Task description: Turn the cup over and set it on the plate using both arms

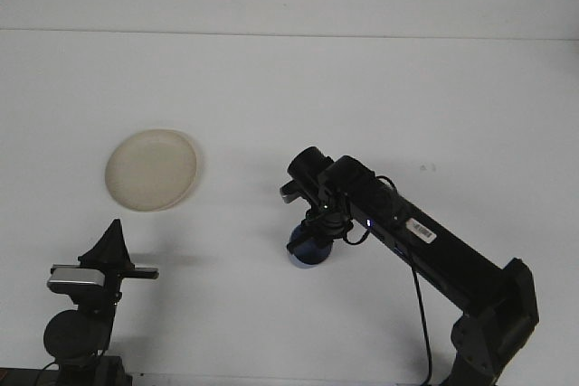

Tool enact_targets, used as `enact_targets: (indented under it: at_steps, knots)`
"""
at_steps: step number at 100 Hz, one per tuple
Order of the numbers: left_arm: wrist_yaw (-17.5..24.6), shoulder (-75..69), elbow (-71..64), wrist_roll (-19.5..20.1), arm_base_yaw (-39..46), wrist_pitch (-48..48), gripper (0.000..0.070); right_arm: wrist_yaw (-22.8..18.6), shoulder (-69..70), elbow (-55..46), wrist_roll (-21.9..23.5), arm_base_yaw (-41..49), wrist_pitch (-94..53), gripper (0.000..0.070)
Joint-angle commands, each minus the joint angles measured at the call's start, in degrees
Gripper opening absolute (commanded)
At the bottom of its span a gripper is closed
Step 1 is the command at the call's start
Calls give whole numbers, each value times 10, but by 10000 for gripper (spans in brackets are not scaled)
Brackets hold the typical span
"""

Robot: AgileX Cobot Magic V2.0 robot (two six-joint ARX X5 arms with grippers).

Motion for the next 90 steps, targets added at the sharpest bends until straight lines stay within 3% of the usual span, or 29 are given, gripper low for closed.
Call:
enact_targets:
  at_steps: [1,16,26,31,41,45,90]
  knots:
    - [0,-1,-11,-1,-1,6,11,3,14,14,-7,8,2,0]
    - [0,-1,-11,-1,-1,6,11,3,19,14,-7,11,5,1]
    - [0,-1,-11,-1,-1,6,11,4,19,14,-7,18,11,40]
    - [0,-1,-11,-1,-1,6,11,4,19,14,-6,18,11,133]
    - [0,-1,-11,-1,-1,6,11,5,19,17,-2,17,6,450]
    - [0,-1,-11,-1,-1,6,11,5,19,21,-2,16,5,519]
    - [0,-1,-11,-1,-1,6,11,15,-25,119,-15,-6,-65,528]
